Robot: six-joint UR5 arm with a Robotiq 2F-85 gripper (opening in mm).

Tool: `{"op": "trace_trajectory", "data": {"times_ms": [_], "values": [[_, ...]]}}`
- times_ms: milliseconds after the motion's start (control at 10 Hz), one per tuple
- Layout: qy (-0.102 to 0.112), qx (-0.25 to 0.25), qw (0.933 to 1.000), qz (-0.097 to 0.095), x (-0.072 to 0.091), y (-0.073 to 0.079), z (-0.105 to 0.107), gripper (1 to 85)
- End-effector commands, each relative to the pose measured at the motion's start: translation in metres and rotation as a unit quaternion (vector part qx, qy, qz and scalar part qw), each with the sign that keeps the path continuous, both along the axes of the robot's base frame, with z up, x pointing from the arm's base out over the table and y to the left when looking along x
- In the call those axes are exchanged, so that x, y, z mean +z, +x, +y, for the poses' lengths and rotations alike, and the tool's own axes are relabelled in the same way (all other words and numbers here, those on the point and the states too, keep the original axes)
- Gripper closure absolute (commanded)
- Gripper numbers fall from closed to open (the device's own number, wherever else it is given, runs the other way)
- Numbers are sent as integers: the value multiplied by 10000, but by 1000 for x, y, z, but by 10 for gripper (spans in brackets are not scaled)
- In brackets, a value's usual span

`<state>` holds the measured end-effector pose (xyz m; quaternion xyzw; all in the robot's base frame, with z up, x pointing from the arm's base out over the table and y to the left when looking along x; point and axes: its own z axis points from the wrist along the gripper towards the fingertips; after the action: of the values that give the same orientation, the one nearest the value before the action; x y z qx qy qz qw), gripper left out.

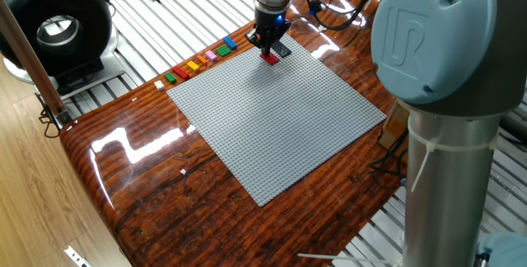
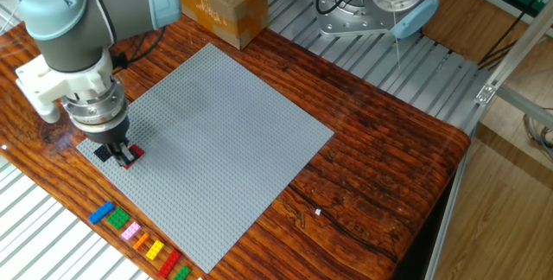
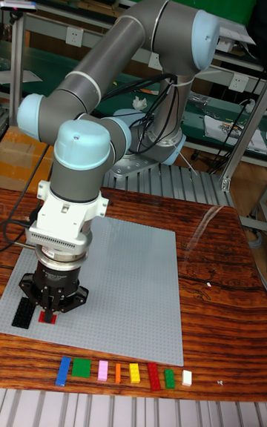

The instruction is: Build with small Lego blocks

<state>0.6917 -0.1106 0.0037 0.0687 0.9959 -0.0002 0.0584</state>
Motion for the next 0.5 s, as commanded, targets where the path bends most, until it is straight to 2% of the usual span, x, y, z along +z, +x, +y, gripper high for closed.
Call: {"op": "trace_trajectory", "data": {"times_ms": [0,100,400], "values": [[15,10,10000,-27,3,1,-3,847],[0,9,10000,42,7,-3,-5,847],[-33,-38,9999,87,7,-4,-6,847]]}}
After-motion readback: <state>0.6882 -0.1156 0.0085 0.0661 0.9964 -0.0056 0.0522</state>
